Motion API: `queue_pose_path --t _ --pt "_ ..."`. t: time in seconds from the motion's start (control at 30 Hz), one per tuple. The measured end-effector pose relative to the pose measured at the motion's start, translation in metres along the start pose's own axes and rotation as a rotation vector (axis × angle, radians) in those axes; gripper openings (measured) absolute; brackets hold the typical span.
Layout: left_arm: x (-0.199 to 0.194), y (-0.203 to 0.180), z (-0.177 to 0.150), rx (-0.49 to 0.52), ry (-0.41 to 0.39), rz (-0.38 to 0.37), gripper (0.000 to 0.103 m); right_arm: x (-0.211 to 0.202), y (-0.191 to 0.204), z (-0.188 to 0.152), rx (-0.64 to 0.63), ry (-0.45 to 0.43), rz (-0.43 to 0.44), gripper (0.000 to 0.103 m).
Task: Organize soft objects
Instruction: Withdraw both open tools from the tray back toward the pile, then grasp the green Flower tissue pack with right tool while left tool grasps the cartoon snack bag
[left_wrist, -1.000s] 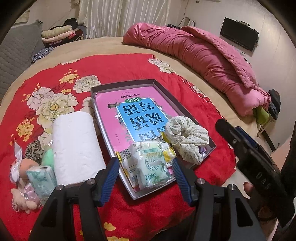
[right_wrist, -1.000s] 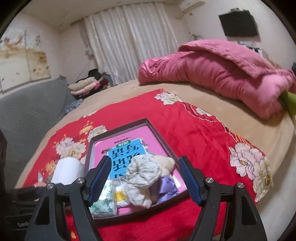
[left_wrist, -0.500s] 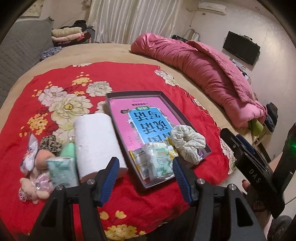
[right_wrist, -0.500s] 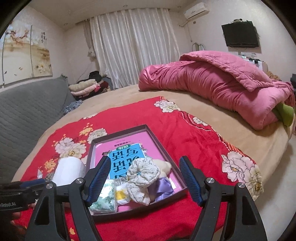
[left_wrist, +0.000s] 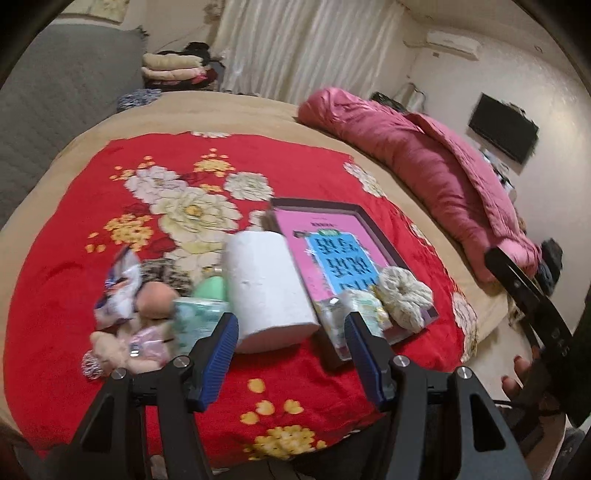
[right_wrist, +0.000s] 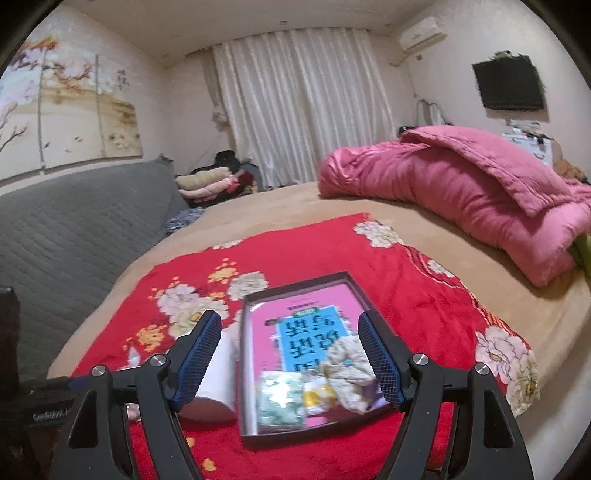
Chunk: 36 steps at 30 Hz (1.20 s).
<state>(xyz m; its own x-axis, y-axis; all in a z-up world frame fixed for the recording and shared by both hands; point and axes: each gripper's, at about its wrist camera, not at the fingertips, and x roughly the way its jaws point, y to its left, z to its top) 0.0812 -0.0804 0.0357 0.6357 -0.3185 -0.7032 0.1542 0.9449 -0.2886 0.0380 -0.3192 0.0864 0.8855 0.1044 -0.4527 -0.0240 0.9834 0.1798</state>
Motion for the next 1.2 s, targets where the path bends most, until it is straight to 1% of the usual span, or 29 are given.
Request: queue_pose_path --t 0.23,0.4,0.6,0.7,0.83,1.0,1.2 --pt "-0.019 0.045 0.003 -0.081 -0.027 0.079 0.059 -0.004 0.035 -0.001 -0.038 0.029 0.074 0.078" --pt "-0.027 0.064 0.002 -0.111 -0.026 0.133 0.059 -0.004 0.068 -0.008 -0.08 0.064 0.15 0.078" --pt "-0.037 0.084 0.001 -0.143 -0.038 0.149 0.059 -0.007 0.109 -0.013 -0.14 0.091 0.228 0.078" --pt "-0.04 0.09 0.001 -0.15 -0.043 0.152 0.059 -0.011 0.125 -0.016 -0.17 0.094 0.251 0.078" --pt "-0.043 0.103 0.001 -0.176 -0.04 0.159 0.059 -0.012 0.138 -0.016 -0.18 0.105 0.281 0.078" --pt "-0.05 0.127 0.001 -0.222 -0.048 0.194 0.059 -0.005 0.156 -0.015 -0.185 0.124 0.328 0.078" --pt "-0.052 0.159 -0.005 -0.284 -0.042 0.233 0.059 0.005 0.178 -0.027 -0.227 0.163 0.362 0.078"
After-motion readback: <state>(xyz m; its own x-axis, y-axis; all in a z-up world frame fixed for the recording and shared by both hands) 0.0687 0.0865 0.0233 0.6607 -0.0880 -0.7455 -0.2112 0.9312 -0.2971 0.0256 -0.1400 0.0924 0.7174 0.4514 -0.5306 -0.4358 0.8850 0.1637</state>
